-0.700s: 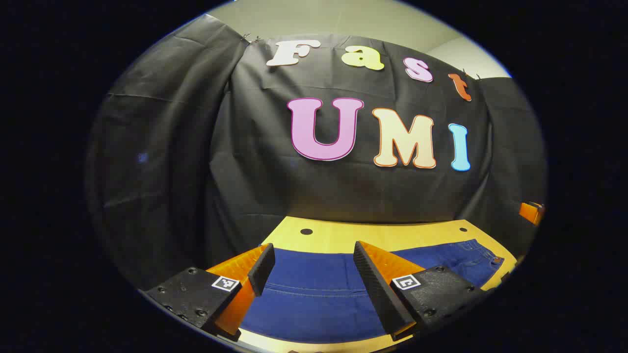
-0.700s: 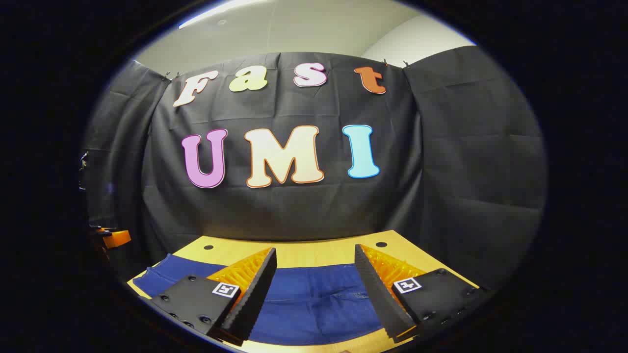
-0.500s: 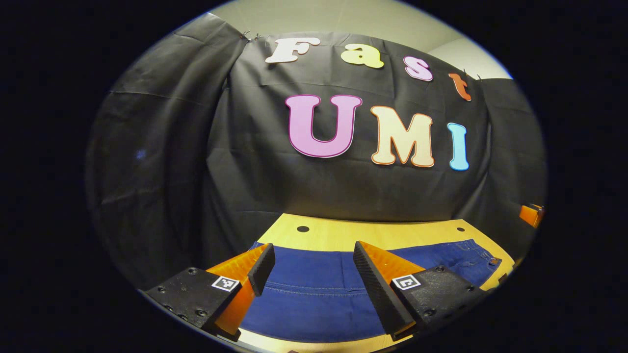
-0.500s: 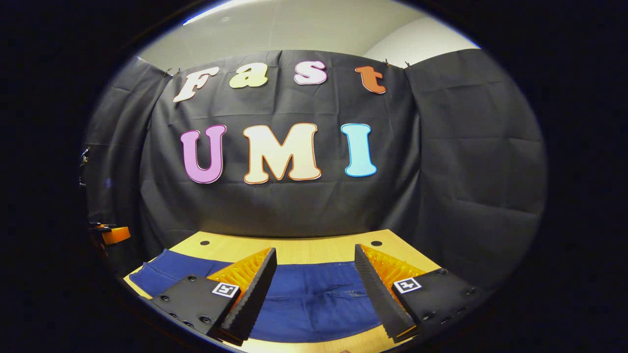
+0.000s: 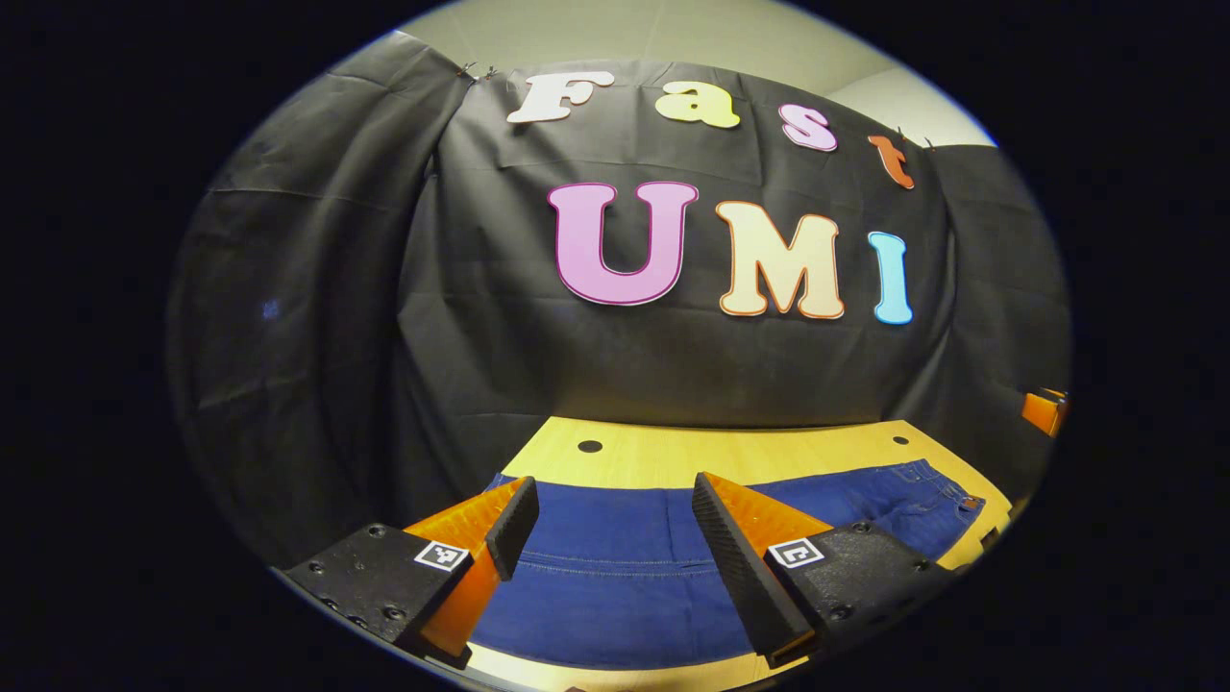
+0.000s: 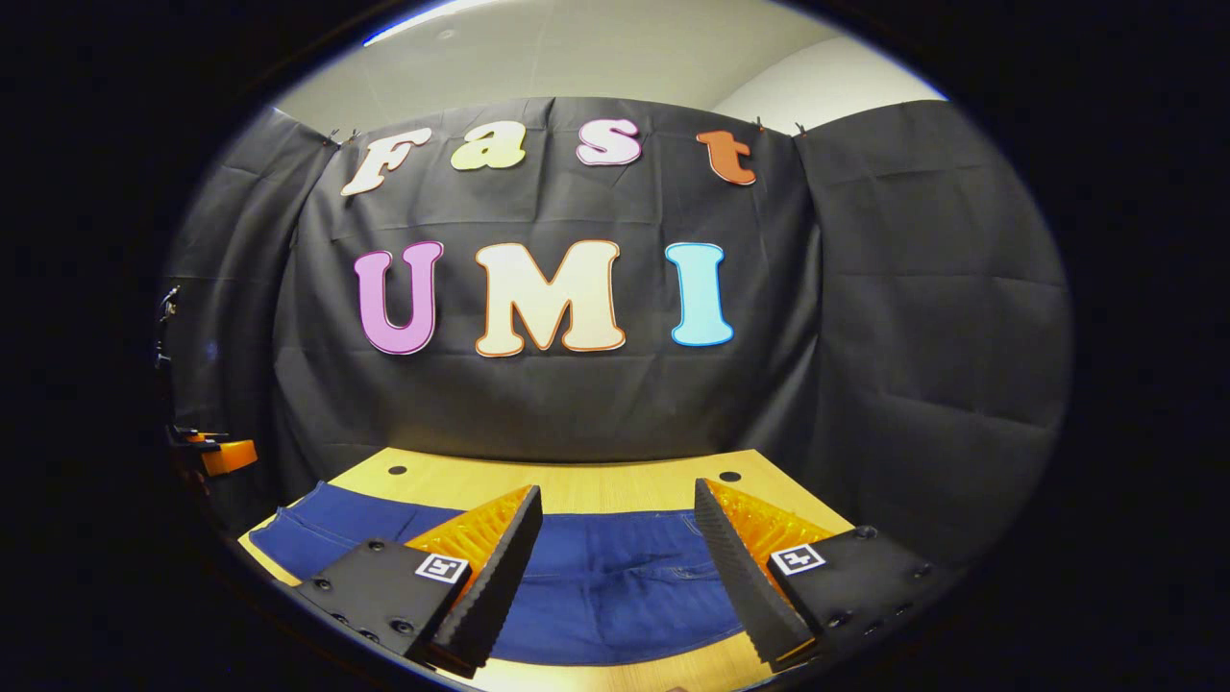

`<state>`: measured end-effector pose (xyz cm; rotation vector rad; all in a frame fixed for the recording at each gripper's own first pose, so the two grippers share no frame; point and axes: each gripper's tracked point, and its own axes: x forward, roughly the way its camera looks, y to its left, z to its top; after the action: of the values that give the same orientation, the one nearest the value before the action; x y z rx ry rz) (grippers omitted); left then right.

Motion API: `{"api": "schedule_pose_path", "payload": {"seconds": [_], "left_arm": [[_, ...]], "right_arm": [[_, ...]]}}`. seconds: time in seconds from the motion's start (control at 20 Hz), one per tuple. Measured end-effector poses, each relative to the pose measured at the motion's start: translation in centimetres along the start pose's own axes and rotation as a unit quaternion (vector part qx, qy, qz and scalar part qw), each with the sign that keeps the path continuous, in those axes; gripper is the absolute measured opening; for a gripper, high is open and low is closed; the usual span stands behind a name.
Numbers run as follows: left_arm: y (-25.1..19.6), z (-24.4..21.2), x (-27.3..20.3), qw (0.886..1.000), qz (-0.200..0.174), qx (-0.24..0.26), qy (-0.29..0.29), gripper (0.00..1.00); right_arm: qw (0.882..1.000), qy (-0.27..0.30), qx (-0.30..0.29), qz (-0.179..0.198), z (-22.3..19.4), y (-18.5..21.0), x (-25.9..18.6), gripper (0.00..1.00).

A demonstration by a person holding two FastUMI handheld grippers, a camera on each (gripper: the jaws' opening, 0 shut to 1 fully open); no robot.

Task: Grasp the waist and the cuffs of the jeans and fold them to make the two legs overlap; first hold the waist and fold one-third of the jeans toward the cuffs, then hold the cuffs and fold the remaining one-third in the same direction to finish folding.

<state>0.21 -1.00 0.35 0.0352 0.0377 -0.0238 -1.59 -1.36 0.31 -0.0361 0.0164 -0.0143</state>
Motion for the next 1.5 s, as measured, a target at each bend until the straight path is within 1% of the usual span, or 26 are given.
{"api": "schedule_pose_path", "payload": {"seconds": [0.05,0.1,0.2,0.25,0.3,0.35,0.4,0.45,0.55,0.65,0.7,0.75,0.8,0.9,0.95,1.0,1.1,1.2,1.25,1.3,1.35,1.4,1.45,1.5], "left_arm": [[-0.1,0.0,0.1,1.000,-0.005,0.001,0.000,0.94],[-0.3,-0.2,0.2,1.000,-0.013,0.004,0.004,0.97],[0.0,-1.4,-0.2,0.999,-0.020,0.017,0.020,0.97],[0.1,-1.9,-0.2,0.999,-0.025,0.025,0.029,0.97],[0.1,-2.6,-0.1,0.998,-0.035,0.033,0.038,0.97],[0.0,-3.4,-0.2,0.997,-0.051,0.042,0.050,0.97],[0.1,-4.6,-0.4,0.994,-0.070,0.052,0.065,0.97],[0.4,-5.9,-0.5,0.991,-0.083,0.062,0.089,0.98],[1.5,-8.4,-0.7,0.983,-0.094,0.084,0.131,0.98],[2.3,-10.4,-1.8,0.976,-0.110,0.102,0.157,0.98],[2.4,-11.3,-2.0,0.972,-0.120,0.108,0.170,0.98],[2.5,-12.4,-2.1,0.967,-0.130,0.113,0.186,0.94],[2.8,-13.9,-2.4,0.961,-0.139,0.120,0.208,0.98],[3.1,-15.6,-2.8,0.948,-0.159,0.142,0.236,0.99],[3.3,-16.3,-2.9,0.940,-0.170,0.158,0.250,0.95],[3.5,-16.9,-3.1,0.931,-0.181,0.177,0.263,0.98],[4.0,-17.7,-3.6,0.909,-0.211,0.223,0.281,0.95],[4.7,-18.7,-4.2,0.884,-0.238,0.269,0.301,0.95],[5.1,-19.3,-4.5,0.870,-0.252,0.288,0.312,0.89],[5.3,-19.7,-4.6,0.855,-0.271,0.304,0.321,0.95],[5.6,-20.7,-4.9,0.837,-0.290,0.319,0.338,0.96],[6.4,-21.9,-5.4,0.815,-0.305,0.339,0.356,0.96],[7.3,-22.8,-5.7,0.795,-0.314,0.358,0.375,0.95],[8.4,-23.6,-5.8,0.780,-0.319,0.372,0.390,0.96]], "right_arm": [[1.000,0.000,0.000,0.000,0.0,-0.1,-0.1,0.98],[1.000,0.001,-0.001,0.000,0.0,-0.2,-0.2,0.98],[1.000,0.004,-0.006,0.002,-0.1,-0.2,-0.7,0.98],[1.000,0.007,-0.011,0.000,-0.4,-0.5,-0.9,0.94],[1.000,0.011,-0.015,-0.004,-0.5,-0.8,-1.1,0.98],[1.000,0.014,-0.016,-0.007,-0.8,-0.9,-1.3,0.96],[1.000,0.016,-0.014,-0.007,-0.9,-0.9,-1.6,0.96],[1.000,0.020,-0.011,-0.005,-1.2,-0.7,-1.9,0.96],[0.999,0.032,-0.013,-0.003,-2.0,-0.5,-2.4,0.96],[0.999,0.042,-0.029,-0.001,-2.7,-0.4,-3.1,0.96],[0.998,0.045,-0.036,0.000,-3.1,-0.4,-3.3,0.98],[0.998,0.053,-0.039,0.003,-3.8,-0.2,-3.5,1.00],[0.997,0.064,-0.040,0.009,-4.6,0.3,-3.7,0.97],[0.996,0.072,-0.042,0.023,-5.4,1.2,-4.1,0.99],[0.996,0.077,-0.043,0.032,-6.0,1.8,-4.3,0.99],[0.995,0.084,-0.046,0.040,-6.5,2.3,-4.4,0.99],[0.993,0.095,-0.052,0.055,-7.3,2.9,-4.6,0.99],[0.991,0.103,-0.051,0.070,-7.8,3.5,-4.6,0.99],[0.990,0.105,-0.049,0.076,-8.1,3.8,-4.6,0.99],[0.990,0.109,-0.048,0.082,-8.3,4.0,-4.6,0.99],[0.989,0.111,-0.049,0.087,-8.5,4.2,-4.7,0.99],[0.988,0.114,-0.052,0.089,-8.6,4.3,-4.7,0.99],[0.988,0.116,-0.057,0.090,-8.8,4.2,-4.8,0.99],[0.987,0.117,-0.061,0.090,-9.0,4.1,-4.8,0.99]]}}
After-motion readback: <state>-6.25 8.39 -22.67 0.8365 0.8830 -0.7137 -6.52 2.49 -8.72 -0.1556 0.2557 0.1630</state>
